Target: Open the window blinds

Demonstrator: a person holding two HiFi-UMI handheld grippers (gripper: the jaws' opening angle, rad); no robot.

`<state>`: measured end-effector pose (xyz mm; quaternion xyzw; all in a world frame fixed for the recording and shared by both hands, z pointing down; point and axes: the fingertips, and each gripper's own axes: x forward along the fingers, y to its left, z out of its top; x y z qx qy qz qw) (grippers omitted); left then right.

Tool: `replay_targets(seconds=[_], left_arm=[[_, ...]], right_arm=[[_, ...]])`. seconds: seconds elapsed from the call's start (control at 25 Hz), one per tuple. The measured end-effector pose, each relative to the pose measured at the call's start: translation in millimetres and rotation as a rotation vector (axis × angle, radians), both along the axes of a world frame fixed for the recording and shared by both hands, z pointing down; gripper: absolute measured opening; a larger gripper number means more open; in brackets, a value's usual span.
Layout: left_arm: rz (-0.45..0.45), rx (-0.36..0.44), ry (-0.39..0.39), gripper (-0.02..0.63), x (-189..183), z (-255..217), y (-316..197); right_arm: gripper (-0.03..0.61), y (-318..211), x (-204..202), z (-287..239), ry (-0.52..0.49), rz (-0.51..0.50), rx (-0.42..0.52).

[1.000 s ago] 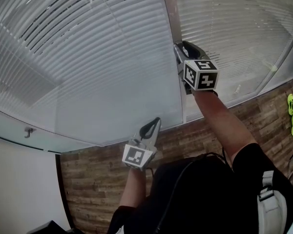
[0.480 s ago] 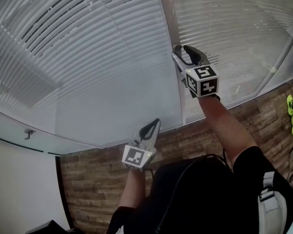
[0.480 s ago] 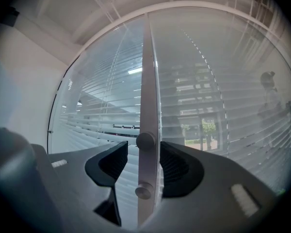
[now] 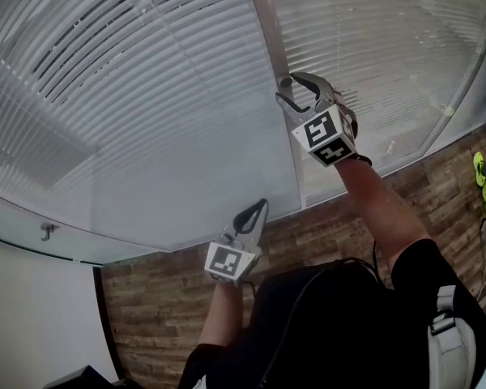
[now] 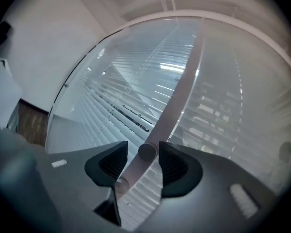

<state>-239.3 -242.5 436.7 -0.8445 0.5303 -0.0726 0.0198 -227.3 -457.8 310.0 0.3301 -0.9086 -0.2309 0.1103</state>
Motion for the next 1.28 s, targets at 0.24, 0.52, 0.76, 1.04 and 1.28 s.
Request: replay_targets(seconds=[0.24, 0.52, 0.76, 1.04, 1.28], left_arm=[[-0.001, -0.001, -0.004, 0.003, -0.7, 1.7, 1.7], [-0.021, -0.006, 0.004, 0.005, -7.1, 1.9, 4.9], [-0.03, -0.004, -0.001, 0.004, -10.0, 2.9, 6.5], [-0.036, -0.006, -0.001, 0.005, -10.9, 2.2, 7.0], [-0.033, -0.01, -0.001, 0.005, -9.6, 4.1, 7.5]], right_arm=[[0.206, 0.3, -9.9, 2.7, 0.386, 0.064, 0.326], [0.137, -10.0, -12.3, 13.1, 0.484, 0.071, 0.358], [0.133, -10.3, -11.5, 9.5, 0.41, 0.074, 0.307], [0.133, -13.4, -8.8, 7.3, 0.244, 0.057, 0.191], [0.133, -17.1, -4.1, 2.0, 0.016, 0.073, 0.029]])
